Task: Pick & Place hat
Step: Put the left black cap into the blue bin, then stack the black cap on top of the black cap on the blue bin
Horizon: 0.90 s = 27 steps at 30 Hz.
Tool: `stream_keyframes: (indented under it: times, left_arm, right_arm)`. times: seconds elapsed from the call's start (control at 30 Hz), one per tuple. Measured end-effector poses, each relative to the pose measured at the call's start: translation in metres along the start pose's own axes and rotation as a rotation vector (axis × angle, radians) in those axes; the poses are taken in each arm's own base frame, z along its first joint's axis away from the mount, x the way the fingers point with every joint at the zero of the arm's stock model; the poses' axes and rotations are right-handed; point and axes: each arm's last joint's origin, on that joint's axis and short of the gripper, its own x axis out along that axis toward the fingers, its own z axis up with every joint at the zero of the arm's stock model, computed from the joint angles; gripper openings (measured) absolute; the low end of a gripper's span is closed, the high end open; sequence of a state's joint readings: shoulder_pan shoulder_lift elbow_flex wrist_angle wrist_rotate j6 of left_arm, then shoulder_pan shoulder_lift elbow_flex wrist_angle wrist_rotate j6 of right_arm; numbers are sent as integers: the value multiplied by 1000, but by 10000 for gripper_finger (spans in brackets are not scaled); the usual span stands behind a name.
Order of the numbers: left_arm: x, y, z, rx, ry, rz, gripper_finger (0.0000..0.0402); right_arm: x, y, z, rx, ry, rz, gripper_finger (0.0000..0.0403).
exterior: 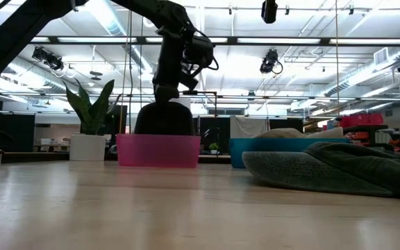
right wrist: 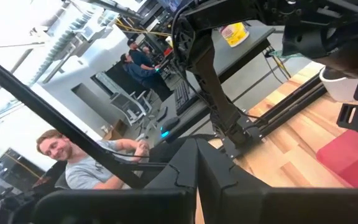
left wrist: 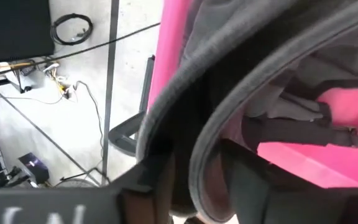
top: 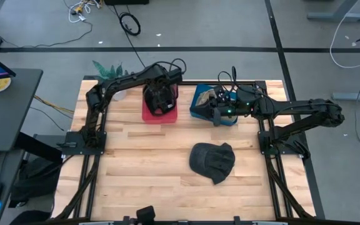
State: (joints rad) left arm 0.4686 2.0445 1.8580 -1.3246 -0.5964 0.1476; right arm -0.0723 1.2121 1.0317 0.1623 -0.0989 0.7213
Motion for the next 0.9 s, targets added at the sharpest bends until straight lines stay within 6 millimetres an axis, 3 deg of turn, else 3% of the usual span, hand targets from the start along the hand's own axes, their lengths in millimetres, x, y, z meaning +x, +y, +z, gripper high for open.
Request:
stream_keyframes:
  times: [0.27, 0.43, 0.9]
  left_arm:
    - [-13, 5, -8, 14, -21, -3, 220]
    - [-28, 13, -19, 12, -38, 2, 252]
    - [-101, 46, -75, -168, -251, -5, 255]
  right_arm:
    - [0, 0, 0, -11, 13, 15, 6]
    - [0, 0, 0, -14, 14, 16, 6]
    - [-2, -10, 6, 56, 51, 24, 6]
